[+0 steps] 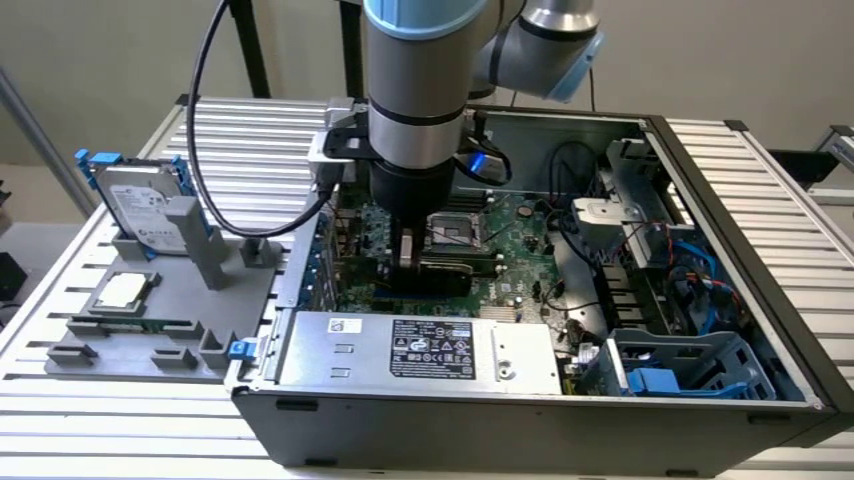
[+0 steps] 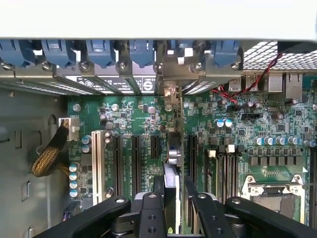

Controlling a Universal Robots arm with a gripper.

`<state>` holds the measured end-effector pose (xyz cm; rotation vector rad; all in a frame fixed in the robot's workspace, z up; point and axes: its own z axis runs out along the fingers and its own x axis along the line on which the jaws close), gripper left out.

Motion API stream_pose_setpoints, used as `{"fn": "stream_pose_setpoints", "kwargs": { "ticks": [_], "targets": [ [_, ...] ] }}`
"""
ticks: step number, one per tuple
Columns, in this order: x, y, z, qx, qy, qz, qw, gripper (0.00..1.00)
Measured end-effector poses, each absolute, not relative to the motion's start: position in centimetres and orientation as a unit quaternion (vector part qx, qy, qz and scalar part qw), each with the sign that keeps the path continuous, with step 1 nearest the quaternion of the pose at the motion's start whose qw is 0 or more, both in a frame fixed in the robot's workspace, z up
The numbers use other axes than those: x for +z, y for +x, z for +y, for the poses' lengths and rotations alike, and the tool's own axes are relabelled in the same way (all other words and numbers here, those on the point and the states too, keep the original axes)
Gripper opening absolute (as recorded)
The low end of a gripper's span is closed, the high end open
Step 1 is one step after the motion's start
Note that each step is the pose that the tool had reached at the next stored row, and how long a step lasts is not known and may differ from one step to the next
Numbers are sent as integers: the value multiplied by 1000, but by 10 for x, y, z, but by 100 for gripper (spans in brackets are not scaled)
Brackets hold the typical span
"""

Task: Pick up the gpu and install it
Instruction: 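Insert the gpu into the slot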

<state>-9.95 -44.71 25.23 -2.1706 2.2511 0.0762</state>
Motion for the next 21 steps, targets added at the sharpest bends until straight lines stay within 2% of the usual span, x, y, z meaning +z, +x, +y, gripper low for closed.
{"fn": "stream_pose_setpoints", "kwargs": {
  "ticks": [14,15,21],
  "targets": [
    [244,-100,-446,25,-694,720,8,0],
    [244,-100,-446,25,-694,720,9,100],
    [271,-100,-446,25,-694,720,7,100]
  ]
}}
